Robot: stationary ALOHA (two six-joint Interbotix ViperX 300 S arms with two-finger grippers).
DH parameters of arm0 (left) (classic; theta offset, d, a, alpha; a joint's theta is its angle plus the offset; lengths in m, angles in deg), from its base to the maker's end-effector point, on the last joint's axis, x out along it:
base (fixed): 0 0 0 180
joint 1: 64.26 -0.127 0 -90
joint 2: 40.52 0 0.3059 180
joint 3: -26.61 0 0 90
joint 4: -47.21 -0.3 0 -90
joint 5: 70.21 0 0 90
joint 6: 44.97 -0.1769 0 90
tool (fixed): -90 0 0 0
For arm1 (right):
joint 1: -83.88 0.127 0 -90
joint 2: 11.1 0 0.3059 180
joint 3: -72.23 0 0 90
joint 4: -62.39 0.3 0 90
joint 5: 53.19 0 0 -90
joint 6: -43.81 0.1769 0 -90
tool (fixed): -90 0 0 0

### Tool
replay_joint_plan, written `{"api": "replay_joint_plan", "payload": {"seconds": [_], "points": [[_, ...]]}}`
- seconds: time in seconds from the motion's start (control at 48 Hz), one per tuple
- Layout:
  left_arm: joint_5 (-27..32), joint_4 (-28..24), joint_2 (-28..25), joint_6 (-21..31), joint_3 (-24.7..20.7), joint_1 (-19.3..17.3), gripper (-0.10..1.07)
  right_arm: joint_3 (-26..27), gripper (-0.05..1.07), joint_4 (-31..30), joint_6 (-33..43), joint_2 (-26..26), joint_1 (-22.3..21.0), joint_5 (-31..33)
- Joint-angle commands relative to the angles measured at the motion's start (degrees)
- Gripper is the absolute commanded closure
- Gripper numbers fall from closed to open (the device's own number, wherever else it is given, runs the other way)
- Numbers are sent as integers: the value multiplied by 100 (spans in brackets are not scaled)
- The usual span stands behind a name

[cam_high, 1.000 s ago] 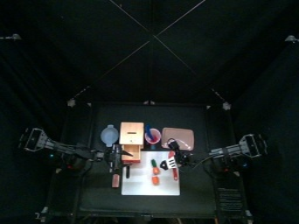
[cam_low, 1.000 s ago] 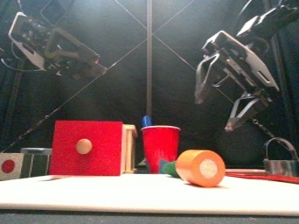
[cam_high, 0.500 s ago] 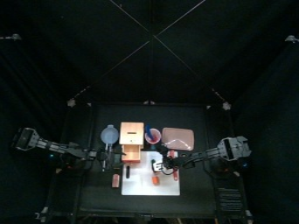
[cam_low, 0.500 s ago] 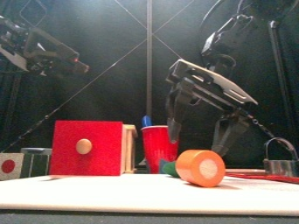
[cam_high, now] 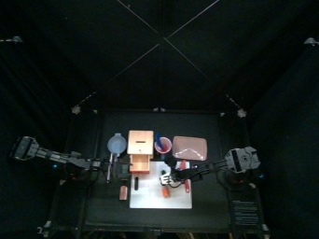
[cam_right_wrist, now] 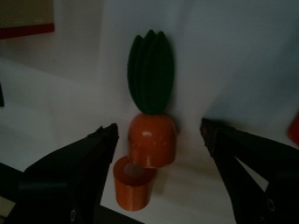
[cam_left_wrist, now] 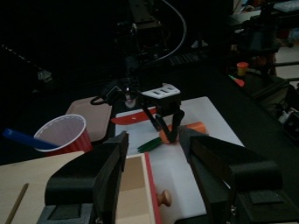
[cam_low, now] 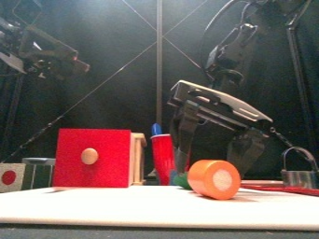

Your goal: Put carrot top and bottom into open drawer

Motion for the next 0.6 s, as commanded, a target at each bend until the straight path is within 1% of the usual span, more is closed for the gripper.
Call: {"api": "replay_joint_plan", "payload": {"seconds": [0.0,0.083,0.167,0.417,0.521,0.583], "points": [[-26,-44,0,18,-79,18,12,141,0,9,-9,-88,26,79],[-26,-44,9,18,-79,18,12,158,2,26,-9,-88,62,202],[-26,-44,9,18,-79,18,12,167,6,62,0,-88,88,281],[-18,-35,9,26,-62,18,12,281,30,62,0,-70,105,308],[-18,-35,9,26,-62,18,12,360,35,-18,-26,-132,105,316],[-18,-26,0,26,-70,18,12,404,35,-141,-62,-193,105,325]]}}
